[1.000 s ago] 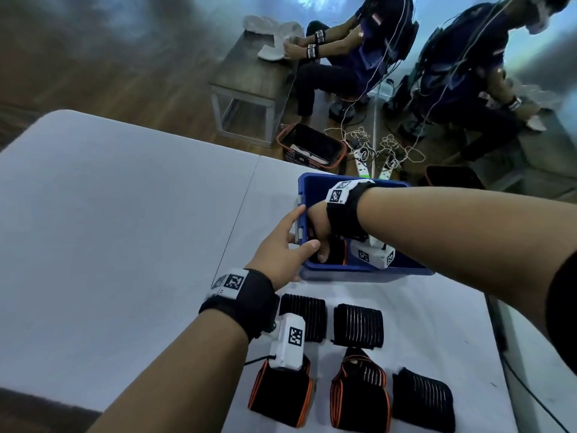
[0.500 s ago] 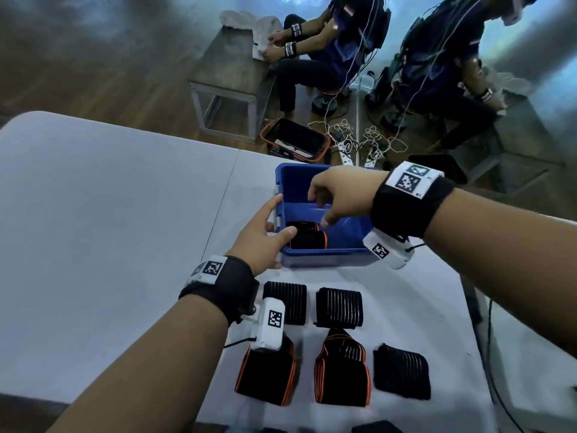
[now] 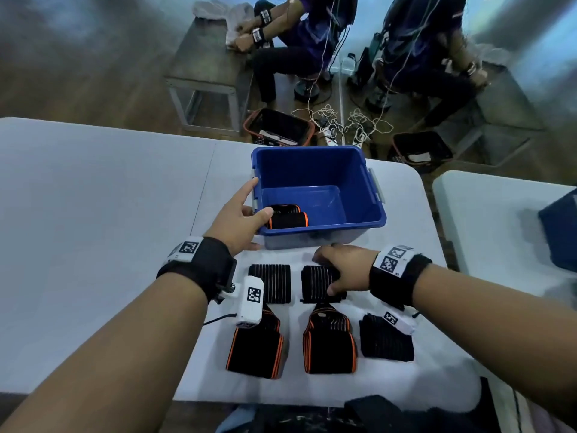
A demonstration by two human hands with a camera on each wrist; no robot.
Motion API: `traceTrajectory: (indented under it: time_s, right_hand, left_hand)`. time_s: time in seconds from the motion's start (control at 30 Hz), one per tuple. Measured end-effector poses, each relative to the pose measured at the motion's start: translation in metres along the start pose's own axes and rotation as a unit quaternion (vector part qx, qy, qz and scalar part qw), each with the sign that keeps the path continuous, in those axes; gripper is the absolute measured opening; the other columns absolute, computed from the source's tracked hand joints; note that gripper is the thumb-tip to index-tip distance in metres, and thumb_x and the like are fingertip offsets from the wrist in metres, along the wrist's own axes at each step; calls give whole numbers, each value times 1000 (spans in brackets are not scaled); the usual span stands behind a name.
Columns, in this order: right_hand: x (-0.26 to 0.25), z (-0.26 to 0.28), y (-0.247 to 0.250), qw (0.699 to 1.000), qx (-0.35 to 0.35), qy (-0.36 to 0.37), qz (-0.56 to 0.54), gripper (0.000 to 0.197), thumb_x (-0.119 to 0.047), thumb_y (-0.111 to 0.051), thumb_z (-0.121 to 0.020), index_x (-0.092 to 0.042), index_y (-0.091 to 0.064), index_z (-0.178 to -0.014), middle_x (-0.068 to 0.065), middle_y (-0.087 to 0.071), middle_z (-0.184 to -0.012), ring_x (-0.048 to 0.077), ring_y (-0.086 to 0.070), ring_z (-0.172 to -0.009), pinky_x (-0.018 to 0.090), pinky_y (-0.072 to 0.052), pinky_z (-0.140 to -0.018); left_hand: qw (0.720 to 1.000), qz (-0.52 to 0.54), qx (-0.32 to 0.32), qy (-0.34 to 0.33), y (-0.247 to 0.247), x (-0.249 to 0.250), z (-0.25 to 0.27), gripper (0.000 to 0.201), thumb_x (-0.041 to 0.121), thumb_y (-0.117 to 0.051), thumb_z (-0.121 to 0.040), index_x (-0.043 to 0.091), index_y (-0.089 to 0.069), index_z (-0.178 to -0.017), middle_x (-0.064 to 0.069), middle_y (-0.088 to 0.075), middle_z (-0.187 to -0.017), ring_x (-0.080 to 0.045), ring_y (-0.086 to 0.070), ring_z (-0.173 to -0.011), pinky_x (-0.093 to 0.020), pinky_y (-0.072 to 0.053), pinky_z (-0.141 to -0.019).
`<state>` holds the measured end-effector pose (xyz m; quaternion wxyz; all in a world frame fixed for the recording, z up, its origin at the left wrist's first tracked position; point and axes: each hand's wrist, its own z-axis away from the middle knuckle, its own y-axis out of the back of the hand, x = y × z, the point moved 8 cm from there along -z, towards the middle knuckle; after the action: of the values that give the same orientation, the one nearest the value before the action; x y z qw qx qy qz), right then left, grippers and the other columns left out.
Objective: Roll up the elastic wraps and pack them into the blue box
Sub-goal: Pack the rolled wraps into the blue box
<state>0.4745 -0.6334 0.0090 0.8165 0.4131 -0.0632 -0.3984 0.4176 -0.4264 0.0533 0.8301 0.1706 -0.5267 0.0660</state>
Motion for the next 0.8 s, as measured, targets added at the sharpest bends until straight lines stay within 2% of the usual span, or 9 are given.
traceTrajectory:
  time_s: [0.1, 0.17, 0.3, 0.43, 0.6, 0.7, 0.73, 0.8]
  right_hand:
    - [2, -8, -8, 1000, -3, -9, -21, 73, -37, -84, -67, -24, -48, -129, 1, -55, -121, 22, -58, -107, 35, -50, -90]
    - [2, -11, -11, 999, -13, -14, -26, 67, -35, -85, -66, -24, -52, -123, -3, -59, -113, 20, -59, -102, 33, -52, -86]
    - [-6, -12, -16, 1000, -21, -8, -4, 50, -32, -83, -66, -19, -58, -108, 1, -63, -102, 21, -61, -90, 33, -55, -77]
    - [-10, -2, -5, 1000, 3, 1, -15, 42, -31, -82, -68, -18, -63, -103, 1, -62, -98, 21, -61, -86, 31, -53, -72]
    - [-18, 38, 39, 996, 19, 21, -80, 35, -43, -79, -77, -21, -61, -98, -6, -64, -88, 15, -62, -77, 32, -51, -66]
    - [-26, 57, 84, 982, 39, 50, -178, 36, -46, -74, -83, -18, -60, -101, 1, -69, -91, 20, -70, -74, 36, -60, -60]
    - [-27, 60, 102, 978, 61, 49, -191, 38, -45, -73, -84, -17, -58, -106, 3, -70, -94, 20, -71, -75, 32, -60, -57]
    - [-26, 54, 136, 976, 123, 36, -176, 42, -45, -70, -87, -17, -53, -112, 1, -68, -98, 11, -68, -71, 20, -55, -51]
  left_hand:
    - [1000, -10, 2, 3, 0, 1, 1, 69, 25, -60, -100, 48, -23, -153, -9, -62, -115, -23, -65, -103, -53, -60, -85]
    - [1000, -15, 4, 4, -1, 1, 2, 69, 24, -60, -100, 49, -23, -153, -9, -62, -114, -24, -65, -104, -55, -59, -85]
    - [1000, -22, 6, 7, 0, 3, 1, 70, 24, -60, -100, 48, -22, -154, -9, -62, -116, -22, -65, -102, -56, -59, -86]
    - [1000, -25, 6, 5, 0, 2, 1, 70, 25, -59, -100, 49, -22, -153, -7, -62, -112, -21, -65, -100, -54, -60, -84]
    - [1000, -19, 4, 5, 0, 0, -2, 69, 25, -60, -100, 50, -23, -152, -8, -62, -113, -21, -65, -100, -53, -60, -84]
    - [1000, -14, 4, 2, -1, -1, -2, 69, 25, -60, -100, 50, -24, -152, -10, -62, -113, -21, -65, -98, -50, -61, -81]
    - [1000, -10, 4, 0, -1, -1, -2, 69, 25, -60, -100, 49, -24, -153, -10, -62, -112, -21, -65, -98, -49, -62, -80]
    - [1000, -3, 3, -2, -1, -2, -2, 69, 25, -60, -99, 49, -24, -153, -12, -62, -113, -22, -65, -99, -46, -62, -78]
